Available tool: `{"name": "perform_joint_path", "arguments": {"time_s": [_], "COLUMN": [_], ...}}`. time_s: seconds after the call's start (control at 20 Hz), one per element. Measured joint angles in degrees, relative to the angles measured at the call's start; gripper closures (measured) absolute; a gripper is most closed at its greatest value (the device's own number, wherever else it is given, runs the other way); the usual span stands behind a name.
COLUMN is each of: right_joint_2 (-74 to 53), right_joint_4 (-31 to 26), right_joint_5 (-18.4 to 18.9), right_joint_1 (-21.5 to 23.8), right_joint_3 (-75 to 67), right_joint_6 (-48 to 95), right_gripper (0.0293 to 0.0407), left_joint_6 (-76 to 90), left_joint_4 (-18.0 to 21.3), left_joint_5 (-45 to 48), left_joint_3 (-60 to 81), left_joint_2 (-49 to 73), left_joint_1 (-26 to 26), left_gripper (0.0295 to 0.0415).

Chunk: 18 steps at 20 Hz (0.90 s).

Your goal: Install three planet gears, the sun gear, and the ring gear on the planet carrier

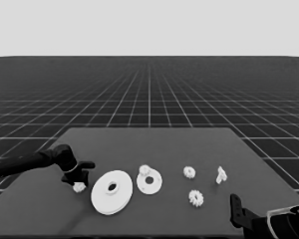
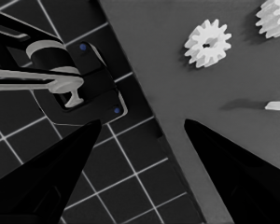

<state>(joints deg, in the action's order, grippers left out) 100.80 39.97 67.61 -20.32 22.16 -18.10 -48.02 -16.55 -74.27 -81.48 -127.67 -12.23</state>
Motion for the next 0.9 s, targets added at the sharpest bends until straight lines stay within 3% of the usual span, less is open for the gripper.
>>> {"name": "perform_joint_path", "arguments": {"time_s": [0.15,0.5,0.55,0.6,0.7,0.9], "right_joint_2": [0.0,0.0,0.0,0.0,0.0,0.0], "right_joint_4": [0.0,0.0,0.0,0.0,0.0,0.0], "right_joint_5": [0.0,0.0,0.0,0.0,0.0,0.0], "right_joint_1": [0.0,0.0,0.0,0.0,0.0,0.0], "right_joint_3": [0.0,0.0,0.0,0.0,0.0,0.0], "right_joint_6": [0.0,0.0,0.0,0.0,0.0,0.0], "right_gripper": [0.0315,0.0315,0.0315,0.0315,0.0315,0.0315], "left_joint_6": [-1.8,-1.9,-24.3,-36.3,-40.7,-39.8], "left_joint_4": [6.5,8.6,5.6,5.1,5.5,5.7], "left_joint_5": [-7.0,-8.7,-12.0,-14.5,-15.5,-15.3], "left_joint_3": [7.2,7.8,17.1,18.3,9.6,2.1], "left_joint_2": [3.7,4.1,-2.7,-17.0,-33.0,-39.9], "left_joint_1": [9.3,12.0,11.9,11.8,11.7,11.6], "left_gripper": [0.0398,0.0398,0.0398,0.0398,0.0398,0.0398]}}
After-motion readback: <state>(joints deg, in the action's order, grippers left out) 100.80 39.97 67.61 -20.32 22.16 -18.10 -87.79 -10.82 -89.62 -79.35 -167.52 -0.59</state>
